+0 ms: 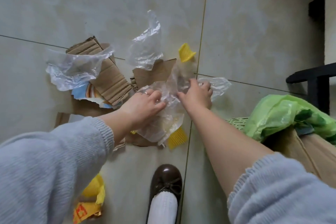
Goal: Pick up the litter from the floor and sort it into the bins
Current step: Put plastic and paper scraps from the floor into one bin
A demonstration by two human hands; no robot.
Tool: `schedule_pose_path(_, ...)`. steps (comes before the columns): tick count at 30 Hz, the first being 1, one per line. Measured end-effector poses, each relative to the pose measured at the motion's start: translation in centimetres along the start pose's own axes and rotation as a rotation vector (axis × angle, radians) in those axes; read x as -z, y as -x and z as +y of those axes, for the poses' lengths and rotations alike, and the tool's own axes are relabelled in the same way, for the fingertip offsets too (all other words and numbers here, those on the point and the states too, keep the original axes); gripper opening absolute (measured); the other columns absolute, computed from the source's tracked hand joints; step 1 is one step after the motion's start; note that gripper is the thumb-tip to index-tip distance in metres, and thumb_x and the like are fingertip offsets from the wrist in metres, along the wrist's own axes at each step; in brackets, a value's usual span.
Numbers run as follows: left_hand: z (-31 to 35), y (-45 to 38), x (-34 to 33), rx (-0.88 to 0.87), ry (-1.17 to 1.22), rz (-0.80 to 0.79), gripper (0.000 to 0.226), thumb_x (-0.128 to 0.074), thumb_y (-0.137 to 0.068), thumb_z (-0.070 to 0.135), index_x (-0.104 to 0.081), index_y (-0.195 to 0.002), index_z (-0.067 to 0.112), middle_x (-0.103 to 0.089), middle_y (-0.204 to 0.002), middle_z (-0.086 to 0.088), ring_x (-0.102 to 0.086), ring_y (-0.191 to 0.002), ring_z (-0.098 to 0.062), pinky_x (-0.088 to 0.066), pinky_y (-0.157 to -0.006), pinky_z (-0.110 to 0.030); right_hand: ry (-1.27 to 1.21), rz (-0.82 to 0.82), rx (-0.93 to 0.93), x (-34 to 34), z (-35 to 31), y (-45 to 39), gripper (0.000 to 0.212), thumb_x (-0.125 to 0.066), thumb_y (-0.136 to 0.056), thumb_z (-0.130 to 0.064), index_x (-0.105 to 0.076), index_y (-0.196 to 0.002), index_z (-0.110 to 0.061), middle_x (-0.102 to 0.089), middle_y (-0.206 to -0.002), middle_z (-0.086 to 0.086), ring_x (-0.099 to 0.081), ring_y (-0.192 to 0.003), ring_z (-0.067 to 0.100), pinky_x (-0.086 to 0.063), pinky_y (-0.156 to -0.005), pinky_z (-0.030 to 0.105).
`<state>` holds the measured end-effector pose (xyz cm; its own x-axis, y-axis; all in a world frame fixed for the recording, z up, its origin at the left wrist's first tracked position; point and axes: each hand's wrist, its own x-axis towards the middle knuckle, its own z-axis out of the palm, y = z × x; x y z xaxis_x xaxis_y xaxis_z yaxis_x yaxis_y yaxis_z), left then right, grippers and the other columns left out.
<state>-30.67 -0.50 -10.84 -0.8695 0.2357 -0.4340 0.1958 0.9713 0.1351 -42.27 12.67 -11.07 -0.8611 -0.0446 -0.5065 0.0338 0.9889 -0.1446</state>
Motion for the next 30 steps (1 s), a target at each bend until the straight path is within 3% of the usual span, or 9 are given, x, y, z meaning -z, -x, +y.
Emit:
schedule_pose_path(2,-0.3,-0.2,-0.3,-0.018,0.060,0.022,0.050,-0.059,-0.077,0.013,-0.040,-0.123,0.018,-0.047,-0.111,-0.007,-0.051,-0.096,-0.027,-0.043,-0.070,-0.035,0.000,0.053,0.042,-0.2,0.3,-0.3,0.040,-0.065,-0.081,-0.041,-0.053,-0.116,-0.024,-0.034,-0.131,0.012,-0.034,-0.121,0.032,-0.041,-0.086,0.040)
schedule_pose_path(7,-1.1,-0.1,-0.5,-0.036,0.296,0.067,0.010,-0.051,-0.080,0.013,-0.048,-0.086,0.020,-0.051,-0.091,-0.001,-0.053,-0.084,-0.024,-0.030,-0.060,-0.029,-0.135,0.065,0.054,0.4,0.9,-0.7,0.015,-0.056,-0.090,-0.030,-0.059,-0.100,-0.020,-0.045,-0.122,0.009,-0.044,-0.112,0.030,-0.033,-0.077,0.029)
schedule_pose_path(11,-1.4,1.0,0.2,0.032,0.432,0.179,0.021,-0.054,-0.076,0.012,-0.036,-0.077,0.023,-0.041,-0.081,0.005,-0.041,-0.075,-0.019,-0.030,-0.058,-0.028,-0.234,0.101,0.087,1.0,0.8,0.1,0.005,-0.053,-0.087,-0.021,-0.049,-0.085,-0.019,-0.055,-0.096,0.004,-0.048,-0.083,0.023,-0.033,-0.068,0.026)
schedule_pose_path(15,-2.1,2.2,1.2,0.190,0.590,0.333,0.021,-0.052,-0.077,0.004,-0.039,-0.078,0.021,-0.042,-0.084,0.002,-0.048,-0.070,-0.027,-0.032,-0.056,-0.028,-0.416,0.220,0.031,1.9,0.8,0.9,0.017,-0.048,-0.082,-0.005,-0.052,-0.079,-0.021,-0.056,-0.081,-0.004,-0.050,-0.077,0.019,-0.032,-0.064,0.023)
schedule_pose_path(17,-2.6,2.8,1.7,0.274,0.647,0.406,0.018,-0.053,-0.080,0.003,-0.049,-0.089,0.018,-0.049,-0.096,-0.003,-0.051,-0.076,-0.026,-0.038,-0.060,-0.030,-0.461,0.248,0.036,2.4,0.7,1.2,0.023,-0.044,-0.081,-0.001,-0.053,-0.077,-0.022,-0.056,-0.080,-0.003,-0.049,-0.076,0.018,-0.030,-0.062,0.022)
schedule_pose_path(20,-3.6,3.2,2.5,0.360,0.701,0.478,0.035,-0.050,-0.083,0.000,-0.059,-0.112,0.019,-0.047,-0.111,-0.005,-0.049,-0.087,-0.022,-0.041,-0.071,-0.031,-0.533,0.279,0.050,3.4,0.3,1.3,0.030,-0.040,-0.077,0.002,-0.056,-0.072,-0.023,-0.058,-0.080,-0.002,-0.050,-0.075,0.018,-0.029,-0.059,0.022)
schedule_pose_path(23,-4.9,3.5,3.9,0.400,0.766,0.559,0.030,-0.044,-0.086,0.003,-0.069,-0.097,0.016,-0.048,-0.104,-0.001,-0.051,-0.096,-0.022,-0.042,-0.081,-0.031,-0.655,0.331,0.005,4.8,-0.3,0.8,0.032,-0.038,-0.077,0.001,-0.059,-0.073,-0.023,-0.061,-0.081,-0.001,-0.052,-0.075,0.018,-0.034,-0.062,0.021)
schedule_pose_path(27,-7.3,3.6,5.8,0.513,0.780,0.606,0.034,-0.036,-0.081,0.028,-0.065,-0.086,0.010,-0.050,-0.090,-0.003,-0.051,-0.088,-0.026,-0.038,-0.072,-0.034,-0.820,0.351,-0.082,6.7,-1.6,-0.8,0.023,-0.044,-0.081,-0.010,-0.067,-0.080,-0.013,-0.062,-0.081,0.002,-0.053,-0.076,0.020,-0.041,-0.065,0.026)
schedule_pose_path(30,-9.2,4.1,6.5,0.558,0.706,0.654,0.039,-0.048,-0.084,0.046,-0.053,-0.074,0.009,-0.044,-0.075,-0.003,-0.043,-0.073,-0.022,-0.028,-0.063,-0.030,-0.867,0.319,-0.063,7.2,-3.3,-1.4,0.029,-0.051,-0.079,-0.033,-0.051,-0.056,-0.015,-0.043,-0.058,-0.002,-0.038,-0.057,0.019,-0.031,-0.051,0.029)
